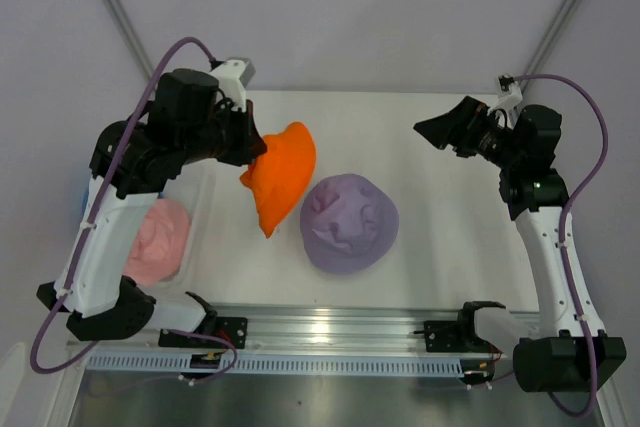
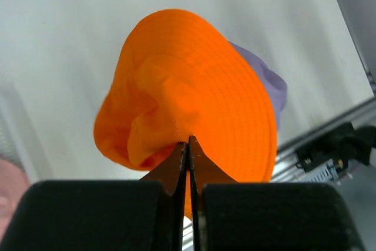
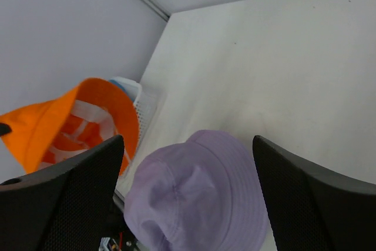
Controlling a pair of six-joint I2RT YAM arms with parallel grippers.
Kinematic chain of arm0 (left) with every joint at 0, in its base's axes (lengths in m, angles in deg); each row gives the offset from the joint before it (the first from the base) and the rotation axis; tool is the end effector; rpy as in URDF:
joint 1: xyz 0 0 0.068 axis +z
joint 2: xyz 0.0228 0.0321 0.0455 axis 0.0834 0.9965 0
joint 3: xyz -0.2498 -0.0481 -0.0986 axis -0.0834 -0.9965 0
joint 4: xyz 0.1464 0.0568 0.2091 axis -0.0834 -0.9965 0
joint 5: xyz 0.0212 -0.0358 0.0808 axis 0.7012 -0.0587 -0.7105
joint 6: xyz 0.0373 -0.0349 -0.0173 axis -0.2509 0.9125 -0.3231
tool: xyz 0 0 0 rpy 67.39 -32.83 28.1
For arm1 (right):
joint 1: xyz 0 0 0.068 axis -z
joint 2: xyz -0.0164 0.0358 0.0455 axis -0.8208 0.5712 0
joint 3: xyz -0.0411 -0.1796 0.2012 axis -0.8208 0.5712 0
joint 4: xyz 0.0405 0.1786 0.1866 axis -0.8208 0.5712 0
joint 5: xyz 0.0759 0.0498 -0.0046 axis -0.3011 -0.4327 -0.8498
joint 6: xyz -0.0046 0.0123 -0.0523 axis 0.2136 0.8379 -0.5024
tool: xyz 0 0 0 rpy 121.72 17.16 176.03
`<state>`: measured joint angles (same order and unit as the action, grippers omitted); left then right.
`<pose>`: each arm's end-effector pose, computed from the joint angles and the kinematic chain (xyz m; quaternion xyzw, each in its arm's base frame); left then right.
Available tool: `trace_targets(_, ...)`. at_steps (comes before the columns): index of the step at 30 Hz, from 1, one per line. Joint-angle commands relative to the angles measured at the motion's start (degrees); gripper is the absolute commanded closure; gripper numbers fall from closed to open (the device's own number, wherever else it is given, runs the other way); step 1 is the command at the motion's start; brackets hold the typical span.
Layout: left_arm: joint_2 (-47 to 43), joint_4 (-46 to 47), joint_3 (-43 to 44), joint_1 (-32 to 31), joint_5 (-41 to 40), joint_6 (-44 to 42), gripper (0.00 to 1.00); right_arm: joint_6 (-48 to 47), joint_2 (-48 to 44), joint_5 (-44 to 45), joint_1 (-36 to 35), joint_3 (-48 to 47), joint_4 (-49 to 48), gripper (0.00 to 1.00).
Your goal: Stack the hats
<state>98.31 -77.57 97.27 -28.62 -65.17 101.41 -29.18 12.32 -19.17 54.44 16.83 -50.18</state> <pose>0.1626 -0.1054 0.5155 0.1096 0.8755 -0.1859 0.4324 0.2355 0.0243 0.4076 -0.0087 0.7582 0.3959 0.5181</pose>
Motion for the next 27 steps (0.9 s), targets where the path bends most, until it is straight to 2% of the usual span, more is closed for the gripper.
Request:
trace_targets(1, 0.7, 0.36, 3.9, -4.81, 6.01, -1.46, 0.99, 2.74, -2.47, -4.05, 0.2, -2.94, -2.74, 0.06)
trace_targets(5, 2.98, 2.73, 4.69, -8.42, 5.76, -0.05, 0.99, 7.74, -4.93, -9.48, 0.2, 0.39, -6.5, 0.05)
trace_targets(8, 6.14, 2.73, 6.71, -11.06, 3.57, 1.0, 0.99, 14.33, -7.73, -10.2, -1.46, 5.21, -11.07, 0.05)
trace_targets(14, 12.81, 1.51, 11.2, -19.05, -4.25, 1.97, 0.99, 22.59, -10.82, -4.06, -7.09, 11.03, -11.35, 0.06)
trace_targets(20, 17.04, 1.94, 12.7, -25.47, -8.65, 2.85, 0.99, 32.08, -13.28, -1.24, -9.02, 18.51, -18.03, 0.09)
trace_targets(23, 19.33, 1.51, 14.01, -27.32, -10.59, 3.47, 0.99, 30.79, -13.37, 0.08, -9.99, 17.81, -15.15, 0.15)
trace_targets(27, 20.21, 2.73, 14.54, -28.46, -9.37, 4.43, 0.99, 28.41, -13.63, 1.22, -10.52, 16.49, -9.07, 0.2)
